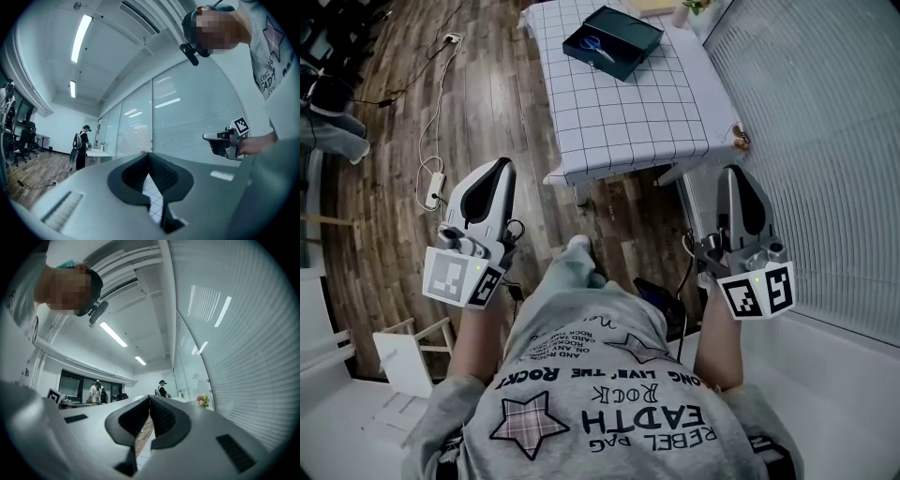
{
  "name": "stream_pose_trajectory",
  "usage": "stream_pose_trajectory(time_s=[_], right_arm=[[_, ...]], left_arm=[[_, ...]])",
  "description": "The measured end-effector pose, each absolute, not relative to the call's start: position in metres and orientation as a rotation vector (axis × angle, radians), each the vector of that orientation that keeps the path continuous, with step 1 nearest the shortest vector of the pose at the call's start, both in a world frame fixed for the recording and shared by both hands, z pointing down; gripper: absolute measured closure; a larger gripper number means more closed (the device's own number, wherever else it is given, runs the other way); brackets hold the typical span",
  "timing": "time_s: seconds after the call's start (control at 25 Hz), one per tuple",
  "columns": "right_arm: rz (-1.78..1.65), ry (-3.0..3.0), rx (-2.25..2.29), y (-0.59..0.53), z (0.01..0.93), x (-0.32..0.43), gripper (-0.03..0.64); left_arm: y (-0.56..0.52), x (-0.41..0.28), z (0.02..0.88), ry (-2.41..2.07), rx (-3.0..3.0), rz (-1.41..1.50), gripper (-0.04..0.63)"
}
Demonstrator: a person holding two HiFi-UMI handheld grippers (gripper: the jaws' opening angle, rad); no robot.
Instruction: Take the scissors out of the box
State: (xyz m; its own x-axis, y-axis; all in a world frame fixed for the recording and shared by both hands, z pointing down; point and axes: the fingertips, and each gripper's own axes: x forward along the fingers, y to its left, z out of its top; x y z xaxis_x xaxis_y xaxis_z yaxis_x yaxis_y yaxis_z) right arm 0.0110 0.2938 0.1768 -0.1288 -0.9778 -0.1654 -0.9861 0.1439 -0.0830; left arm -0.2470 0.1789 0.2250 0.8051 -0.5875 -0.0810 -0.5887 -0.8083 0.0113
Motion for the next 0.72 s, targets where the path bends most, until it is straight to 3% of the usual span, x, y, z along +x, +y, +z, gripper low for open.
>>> stream_pose_trajectory(time_s=[0.72], right_arm=[[0.061,2.212,-1.995,0.206,0.180,0.021,0.601]], left_arm=[[0.070,-0.218,0.227,0.851,-3.011,0.129,0.586]])
